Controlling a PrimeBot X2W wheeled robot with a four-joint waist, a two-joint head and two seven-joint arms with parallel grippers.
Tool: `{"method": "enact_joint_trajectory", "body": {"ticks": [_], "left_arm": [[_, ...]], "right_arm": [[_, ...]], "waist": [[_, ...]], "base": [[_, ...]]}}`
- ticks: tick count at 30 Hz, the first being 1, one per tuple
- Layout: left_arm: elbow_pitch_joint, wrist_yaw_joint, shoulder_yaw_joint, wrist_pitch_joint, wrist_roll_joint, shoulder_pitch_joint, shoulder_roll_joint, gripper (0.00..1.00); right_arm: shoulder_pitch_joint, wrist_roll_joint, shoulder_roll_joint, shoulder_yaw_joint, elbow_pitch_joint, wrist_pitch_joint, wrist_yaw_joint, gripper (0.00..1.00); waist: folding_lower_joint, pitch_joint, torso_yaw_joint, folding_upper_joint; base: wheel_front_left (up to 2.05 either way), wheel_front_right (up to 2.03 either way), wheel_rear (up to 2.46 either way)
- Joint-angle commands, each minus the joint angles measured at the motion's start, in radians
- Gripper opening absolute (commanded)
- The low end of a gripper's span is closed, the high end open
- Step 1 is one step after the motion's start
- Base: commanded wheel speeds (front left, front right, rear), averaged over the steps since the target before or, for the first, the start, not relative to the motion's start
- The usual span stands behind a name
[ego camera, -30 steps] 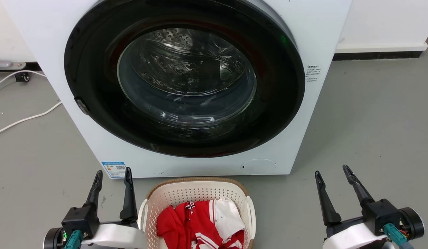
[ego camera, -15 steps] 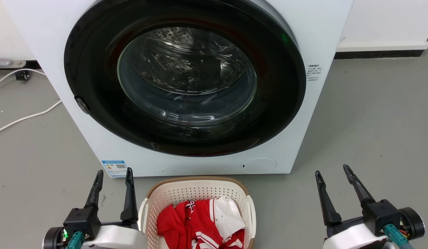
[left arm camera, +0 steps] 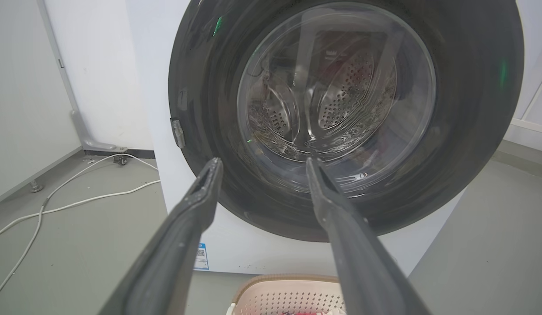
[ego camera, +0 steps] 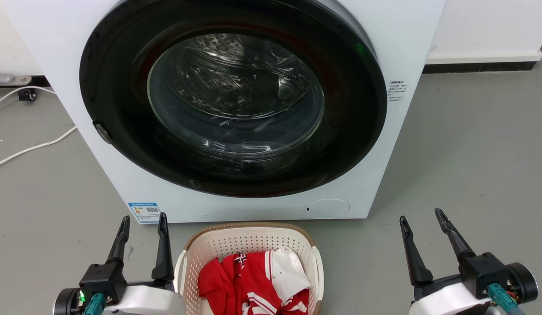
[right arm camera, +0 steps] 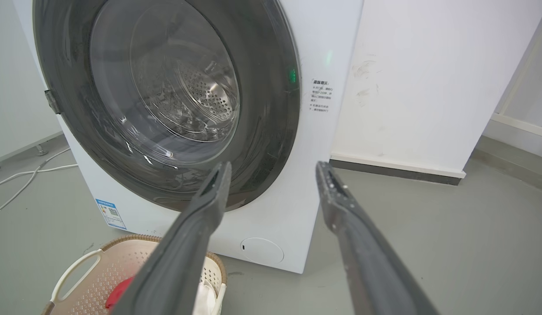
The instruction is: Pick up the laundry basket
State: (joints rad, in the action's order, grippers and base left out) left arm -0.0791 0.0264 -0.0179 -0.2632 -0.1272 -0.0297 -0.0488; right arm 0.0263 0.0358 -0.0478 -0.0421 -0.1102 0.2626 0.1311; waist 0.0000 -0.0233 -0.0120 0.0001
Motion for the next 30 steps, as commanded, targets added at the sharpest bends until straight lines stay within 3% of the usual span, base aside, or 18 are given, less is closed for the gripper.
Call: {"method": "enact_joint_trajectory", "body": {"ticks": [1, 7, 14, 30], "left_arm": [[-0.001, 0.003, -0.003, -0.002, 0.002, 0.001, -0.003, 1.00], [-0.023, -0.006, -0.025, -0.002, 0.017, 0.020, -0.003, 1.00], [-0.109, 0.035, -0.068, -0.002, 0.036, 0.078, -0.004, 1.00], [-0.393, 0.090, -0.141, -0.002, 0.057, 0.294, -0.056, 1.00]], "right_arm": [[0.006, -0.006, -0.004, 0.000, 0.000, 0.004, -0.001, 1.00], [-0.010, -0.022, -0.004, -0.021, -0.031, 0.003, 0.000, 1.00], [-0.077, -0.049, -0.004, -0.070, -0.137, 0.003, 0.000, 1.00], [-0.334, -0.070, -0.004, -0.222, -0.423, 0.003, -0.001, 1.00]], "waist": [[0.0000, -0.001, 0.000, -0.0001], [0.0000, -0.018, 0.000, -0.0001], [0.0000, -0.069, -0.010, -0.0001], [0.0000, -0.317, -0.022, -0.0001]], "base": [[0.00, 0.00, 0.00], [0.00, 0.00, 0.00], [0.00, 0.00, 0.00], [0.00, 0.00, 0.00]]}}
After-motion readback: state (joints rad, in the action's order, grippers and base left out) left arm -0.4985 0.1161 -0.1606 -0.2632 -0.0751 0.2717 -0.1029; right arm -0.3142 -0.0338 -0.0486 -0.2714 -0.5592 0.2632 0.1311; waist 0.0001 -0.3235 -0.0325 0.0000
